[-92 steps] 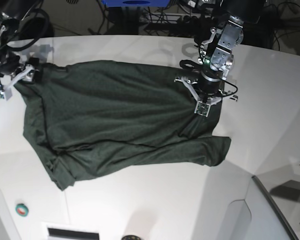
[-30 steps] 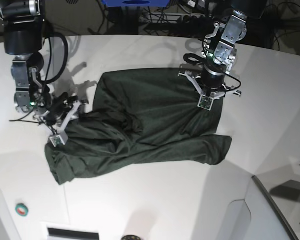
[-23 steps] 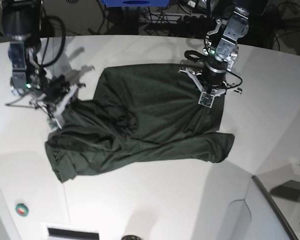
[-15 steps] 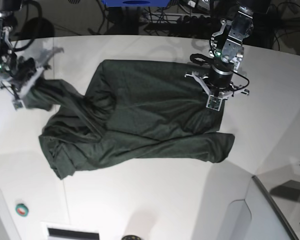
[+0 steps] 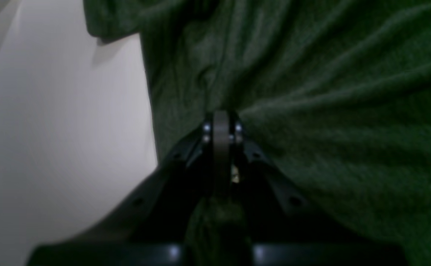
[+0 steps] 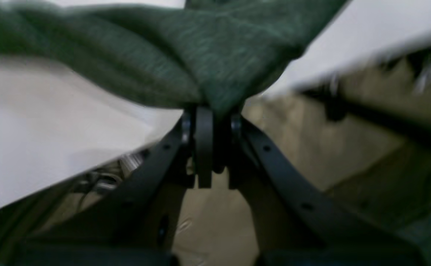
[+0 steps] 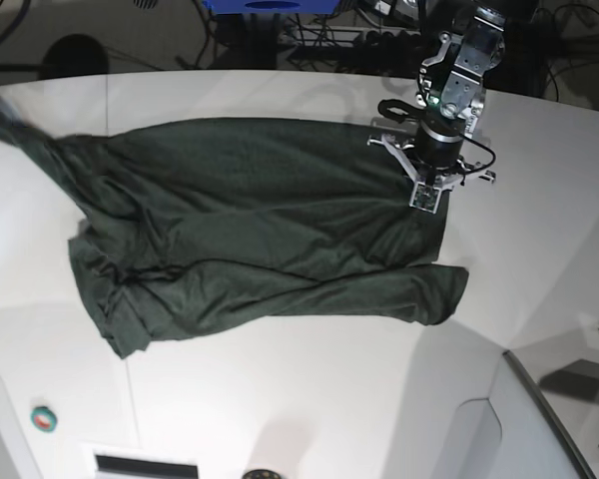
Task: Layout the t-shirt on the table in an organized manner, then fold the t-shirt properly
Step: 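Pull the shirt edges apart with both grippers to flatten it, then grasp the shirt hem with the right gripper and drag it along the table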
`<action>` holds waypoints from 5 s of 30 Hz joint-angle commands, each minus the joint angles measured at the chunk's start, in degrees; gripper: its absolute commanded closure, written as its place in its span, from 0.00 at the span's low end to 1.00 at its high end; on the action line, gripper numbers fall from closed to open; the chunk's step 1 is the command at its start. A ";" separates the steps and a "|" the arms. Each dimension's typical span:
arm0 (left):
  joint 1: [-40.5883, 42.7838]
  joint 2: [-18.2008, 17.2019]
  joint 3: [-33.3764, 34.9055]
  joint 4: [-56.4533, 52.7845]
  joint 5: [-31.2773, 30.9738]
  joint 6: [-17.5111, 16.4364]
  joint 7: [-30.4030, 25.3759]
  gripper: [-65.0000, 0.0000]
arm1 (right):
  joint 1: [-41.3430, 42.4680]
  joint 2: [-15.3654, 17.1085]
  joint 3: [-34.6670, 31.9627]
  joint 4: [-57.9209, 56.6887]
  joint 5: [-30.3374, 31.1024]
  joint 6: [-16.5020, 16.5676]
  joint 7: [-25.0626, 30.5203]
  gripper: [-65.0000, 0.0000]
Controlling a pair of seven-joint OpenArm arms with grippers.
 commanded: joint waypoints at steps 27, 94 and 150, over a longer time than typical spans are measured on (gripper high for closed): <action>-2.95 2.21 -0.27 -1.61 0.19 0.64 -1.32 1.00 | 15.19 0.02 -14.77 10.17 0.30 8.48 -2.96 0.73; -4.45 1.95 -3.52 -4.78 0.19 6.97 7.56 1.00 | 46.48 -1.21 -59.42 -35.19 0.30 -7.70 22.27 0.42; -3.66 1.95 -3.52 -4.69 0.19 6.97 7.65 1.00 | 25.12 -4.73 -49.67 0.24 0.21 -7.70 -3.31 0.56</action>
